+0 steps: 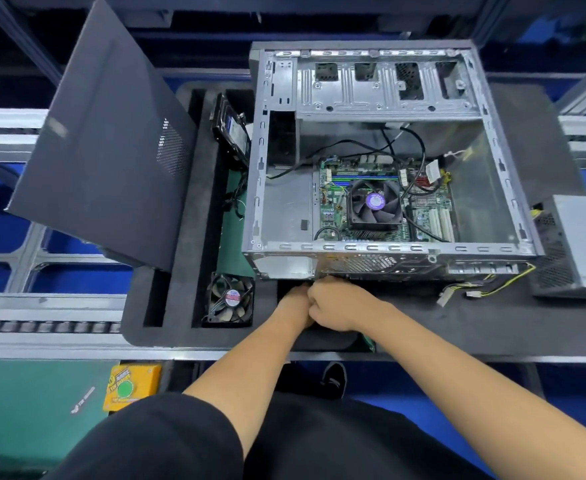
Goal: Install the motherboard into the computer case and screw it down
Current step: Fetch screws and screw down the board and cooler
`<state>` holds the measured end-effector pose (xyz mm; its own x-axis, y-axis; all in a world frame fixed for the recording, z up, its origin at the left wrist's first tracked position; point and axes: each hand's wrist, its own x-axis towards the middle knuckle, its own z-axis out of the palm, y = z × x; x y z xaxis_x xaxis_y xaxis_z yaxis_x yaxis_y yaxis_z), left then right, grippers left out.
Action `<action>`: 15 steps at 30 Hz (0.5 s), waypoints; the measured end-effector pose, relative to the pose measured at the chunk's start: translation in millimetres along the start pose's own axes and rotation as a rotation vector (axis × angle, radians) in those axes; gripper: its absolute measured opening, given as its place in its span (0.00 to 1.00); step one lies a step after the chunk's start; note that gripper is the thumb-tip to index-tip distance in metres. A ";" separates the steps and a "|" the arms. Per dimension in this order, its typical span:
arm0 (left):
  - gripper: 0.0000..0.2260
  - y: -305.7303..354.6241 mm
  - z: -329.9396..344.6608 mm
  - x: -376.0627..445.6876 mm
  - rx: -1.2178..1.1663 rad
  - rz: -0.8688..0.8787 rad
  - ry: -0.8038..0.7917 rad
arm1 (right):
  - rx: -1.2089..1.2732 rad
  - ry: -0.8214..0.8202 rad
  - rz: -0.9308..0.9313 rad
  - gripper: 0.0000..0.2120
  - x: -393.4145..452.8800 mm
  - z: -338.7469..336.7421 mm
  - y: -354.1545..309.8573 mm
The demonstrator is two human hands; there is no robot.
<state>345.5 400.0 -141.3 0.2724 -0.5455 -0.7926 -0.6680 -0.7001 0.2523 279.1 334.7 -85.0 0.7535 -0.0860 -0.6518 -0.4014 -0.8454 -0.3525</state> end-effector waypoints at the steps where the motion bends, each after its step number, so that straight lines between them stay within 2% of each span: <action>1: 0.15 0.2 0.4 -1.2 0.006 0.004 -0.005 | 0.003 -0.007 -0.005 0.08 -0.8 -1.5 -0.2; 7: 0.14 4.4 -7.4 -25.5 0.050 0.033 -0.065 | -0.020 -0.027 -0.043 0.06 -15.1 -15.8 -5.8; 10: 0.08 3.8 -18.6 -46.7 0.008 0.018 -0.090 | -0.088 -0.037 -0.072 0.07 -30.3 -31.1 -17.6; 12: 0.07 4.9 -31.3 -62.8 0.007 0.022 -0.113 | -0.137 -0.062 -0.105 0.08 -44.8 -43.5 -26.6; 15: 0.09 15.1 -57.5 -92.7 0.035 0.111 -0.171 | -0.217 -0.039 -0.157 0.04 -74.0 -70.8 -39.1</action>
<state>350.0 413.5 -32.1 0.0763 -0.5304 -0.8443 -0.7117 -0.6220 0.3265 275.9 336.8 24.6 0.7753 0.0717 -0.6275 -0.1572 -0.9404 -0.3017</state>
